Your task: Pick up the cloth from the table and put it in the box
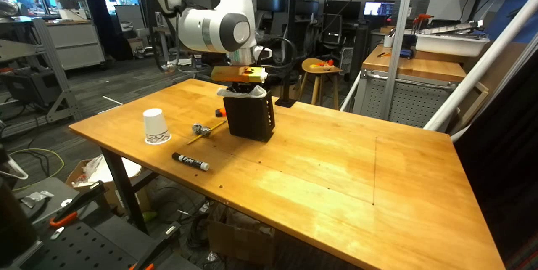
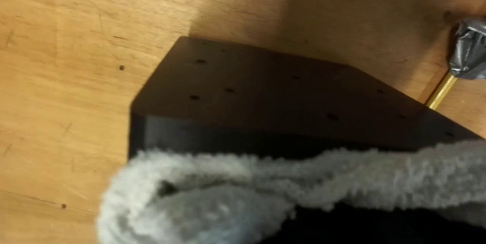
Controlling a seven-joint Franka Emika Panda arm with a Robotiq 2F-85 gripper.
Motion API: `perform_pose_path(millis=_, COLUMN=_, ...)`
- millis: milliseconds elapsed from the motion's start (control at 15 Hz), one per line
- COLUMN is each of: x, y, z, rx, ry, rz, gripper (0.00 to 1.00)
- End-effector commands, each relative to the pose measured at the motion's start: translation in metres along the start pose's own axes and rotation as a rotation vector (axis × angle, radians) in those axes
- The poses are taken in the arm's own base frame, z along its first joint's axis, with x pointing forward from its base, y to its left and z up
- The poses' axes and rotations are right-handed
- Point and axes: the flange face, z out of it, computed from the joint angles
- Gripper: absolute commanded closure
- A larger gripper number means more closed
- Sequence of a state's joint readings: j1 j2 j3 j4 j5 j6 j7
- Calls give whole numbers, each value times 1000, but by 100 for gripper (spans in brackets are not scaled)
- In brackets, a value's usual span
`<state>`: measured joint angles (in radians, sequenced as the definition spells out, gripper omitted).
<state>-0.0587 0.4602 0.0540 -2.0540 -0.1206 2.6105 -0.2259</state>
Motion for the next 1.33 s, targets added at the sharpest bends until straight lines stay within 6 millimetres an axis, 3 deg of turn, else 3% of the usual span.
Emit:
perform_pose_path(millis=0, x=-16, y=-12, z=43, rx=107, ry=-42, rz=-45, gripper=93)
perform_pose_path(millis=267, x=-17, y=1, z=21, rx=113, ry=-30, rz=-58, gripper=93)
perform_pose_path(millis=533, x=-18, y=2, z=-16, rx=73, ry=-14, rz=-78, gripper=91)
perform_pose_path(millis=600, x=-19, y=1, z=-22, rx=64, ry=-17, rz=-84, gripper=86)
perform_pose_path(millis=667, x=-21, y=0, z=-30, rx=54, ry=-16, rz=-89, gripper=64)
perform_pose_path(millis=1267, x=-36, y=-6, z=-106, rx=-52, ry=31, rz=-147, gripper=0)
